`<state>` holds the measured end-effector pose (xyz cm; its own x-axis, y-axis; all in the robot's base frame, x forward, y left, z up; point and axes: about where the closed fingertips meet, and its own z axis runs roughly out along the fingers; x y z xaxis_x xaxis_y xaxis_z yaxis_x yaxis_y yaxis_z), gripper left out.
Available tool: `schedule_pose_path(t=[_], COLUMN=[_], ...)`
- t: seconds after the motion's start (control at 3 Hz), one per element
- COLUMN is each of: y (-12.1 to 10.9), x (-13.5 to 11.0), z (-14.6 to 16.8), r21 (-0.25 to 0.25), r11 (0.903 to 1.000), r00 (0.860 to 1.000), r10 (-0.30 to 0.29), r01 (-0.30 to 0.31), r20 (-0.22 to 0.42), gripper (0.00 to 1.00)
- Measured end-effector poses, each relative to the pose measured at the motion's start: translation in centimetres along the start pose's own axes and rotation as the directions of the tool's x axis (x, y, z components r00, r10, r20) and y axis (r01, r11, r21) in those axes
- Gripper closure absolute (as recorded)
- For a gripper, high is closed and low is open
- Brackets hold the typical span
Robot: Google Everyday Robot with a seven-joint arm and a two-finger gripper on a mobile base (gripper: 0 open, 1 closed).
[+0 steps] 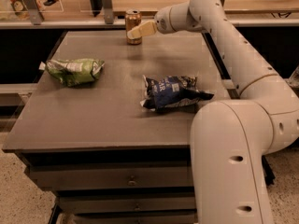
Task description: Move orange can near blue chip bag
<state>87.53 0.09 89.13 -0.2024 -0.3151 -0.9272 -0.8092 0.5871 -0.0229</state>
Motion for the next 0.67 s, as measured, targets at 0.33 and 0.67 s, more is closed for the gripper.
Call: schedule_pose_path(t=[0.33, 0.67], y=[0.3, 0.8], x=[0.4, -0.1], z=[1.0, 2.0], r21=[0.018, 0.05], r11=[0.9998, 0.9987], r00=[1.0, 0.999], r10=[0.004, -0.009], r01=[-0.004, 0.007], r20=[0.004, 0.036], gripper=[0.0, 0.0])
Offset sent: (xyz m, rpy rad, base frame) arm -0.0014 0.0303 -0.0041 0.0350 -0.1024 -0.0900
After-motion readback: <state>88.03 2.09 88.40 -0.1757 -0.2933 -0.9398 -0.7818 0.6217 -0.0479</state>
